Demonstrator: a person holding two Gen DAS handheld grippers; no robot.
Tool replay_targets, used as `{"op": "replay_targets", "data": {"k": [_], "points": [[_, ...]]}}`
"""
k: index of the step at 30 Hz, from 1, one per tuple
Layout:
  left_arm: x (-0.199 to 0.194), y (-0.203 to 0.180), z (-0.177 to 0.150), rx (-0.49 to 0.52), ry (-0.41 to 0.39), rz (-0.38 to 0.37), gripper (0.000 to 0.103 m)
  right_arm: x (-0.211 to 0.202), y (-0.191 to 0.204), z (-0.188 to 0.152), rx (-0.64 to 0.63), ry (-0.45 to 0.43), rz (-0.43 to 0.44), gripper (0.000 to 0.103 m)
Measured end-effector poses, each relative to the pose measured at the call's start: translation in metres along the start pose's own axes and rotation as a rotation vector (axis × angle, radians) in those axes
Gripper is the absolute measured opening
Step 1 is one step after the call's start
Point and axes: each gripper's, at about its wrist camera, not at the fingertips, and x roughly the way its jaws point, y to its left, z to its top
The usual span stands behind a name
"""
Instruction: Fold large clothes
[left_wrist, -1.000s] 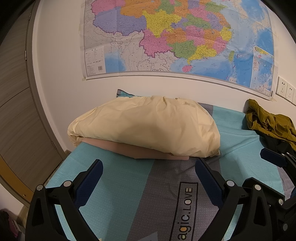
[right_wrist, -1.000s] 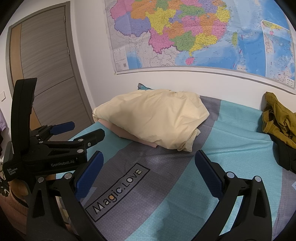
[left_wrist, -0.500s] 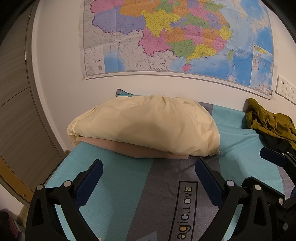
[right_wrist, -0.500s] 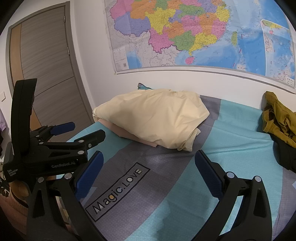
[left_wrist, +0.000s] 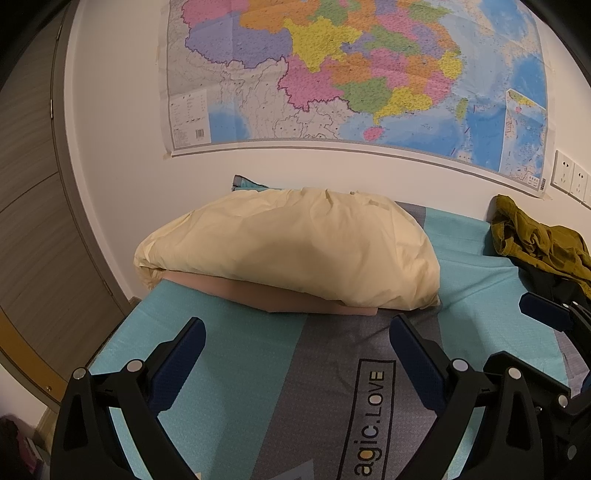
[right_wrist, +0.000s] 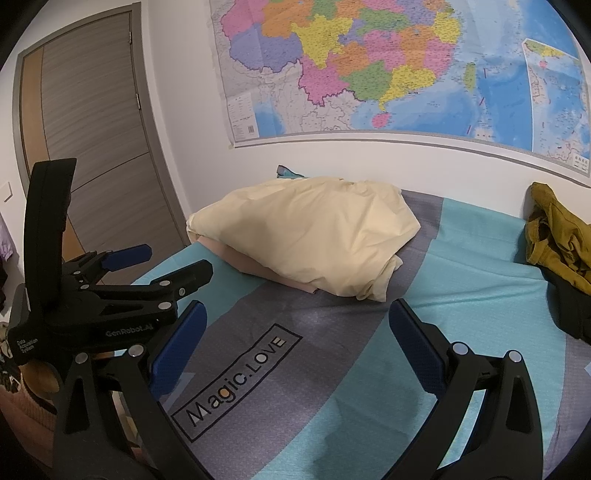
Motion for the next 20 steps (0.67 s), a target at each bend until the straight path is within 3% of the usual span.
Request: {"op": "replay_targets", "data": {"k": [11, 20], "points": [[0.0, -0.002, -0.003, 0.005, -0.019, 0.014, 0.096, 0.0, 0.0, 0.0, 0.001, 0.0, 0.0, 0.097], [0.013, -0.015, -0.006, 0.001, 0.04, -0.082, 0.096, -0.01, -0.015, -0.007, 0.037, -0.004, -0.045, 0.097]]}}
